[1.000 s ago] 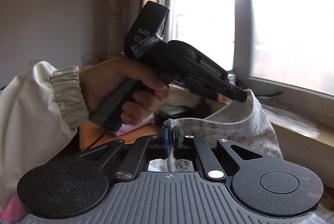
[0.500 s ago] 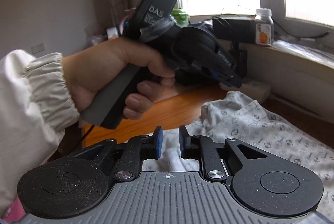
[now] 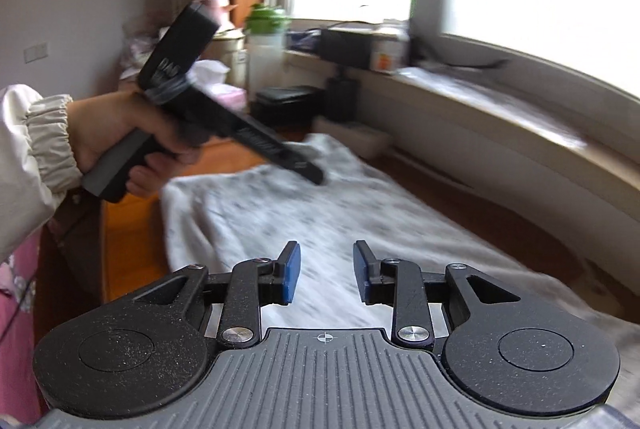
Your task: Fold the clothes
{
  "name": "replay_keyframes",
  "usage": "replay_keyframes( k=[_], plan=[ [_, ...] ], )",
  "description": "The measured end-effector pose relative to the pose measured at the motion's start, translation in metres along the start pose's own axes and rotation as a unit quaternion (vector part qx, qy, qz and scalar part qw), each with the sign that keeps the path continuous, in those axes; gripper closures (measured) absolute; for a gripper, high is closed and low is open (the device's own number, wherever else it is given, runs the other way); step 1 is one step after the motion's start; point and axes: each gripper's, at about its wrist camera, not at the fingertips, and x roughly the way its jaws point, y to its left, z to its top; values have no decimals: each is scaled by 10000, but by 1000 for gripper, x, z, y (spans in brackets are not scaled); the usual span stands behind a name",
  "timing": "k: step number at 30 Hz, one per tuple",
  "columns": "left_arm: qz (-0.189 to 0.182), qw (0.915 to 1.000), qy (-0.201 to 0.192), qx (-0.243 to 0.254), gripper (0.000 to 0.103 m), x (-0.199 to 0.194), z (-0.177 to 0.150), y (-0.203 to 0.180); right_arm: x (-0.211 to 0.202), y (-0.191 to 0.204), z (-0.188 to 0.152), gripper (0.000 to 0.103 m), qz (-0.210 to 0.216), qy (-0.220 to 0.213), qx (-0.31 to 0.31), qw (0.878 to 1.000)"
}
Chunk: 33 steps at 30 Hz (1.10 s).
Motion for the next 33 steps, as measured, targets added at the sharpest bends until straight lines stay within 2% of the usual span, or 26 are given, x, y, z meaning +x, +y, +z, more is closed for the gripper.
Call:
replay_keyframes(
  k=[1,6,8,12,16,19,23,25,26,30,33],
  plan=[
    [5,10000,-8,-37,68,1,0,1,-7,-9,-5,64,-70,43,16,10000],
    [166,9998,21,52,64,9,6,1,-29,-31,-27,64,-48,234,123,9996],
    [276,9995,101,87,63,17,8,2,-29,-27,-31,64,43,263,104,9996],
    [242,9996,96,112,63,25,10,5,-21,-14,-25,64,334,169,99,9993],
    [183,9994,179,216,63,28,17,9,9,3,2,64,889,8,-6,9960],
    [20,9993,267,266,62,34,26,13,42,39,19,64,1232,49,-90,9923],
    [-80,9984,383,403,63,45,33,15,78,83,29,65,1246,262,-299,9914],
    [-70,9978,416,504,69,49,34,15,92,88,30,66,1114,346,-242,9929],
    [-35,9976,428,542,73,51,33,15,96,87,30,68,1080,350,-171,9934],
    [-3,9965,364,748,84,48,33,10,93,78,30,96,1082,170,72,9940],
    [-72,9965,309,770,95,42,35,7,83,74,32,98,1071,-59,226,9940]
  ],
)
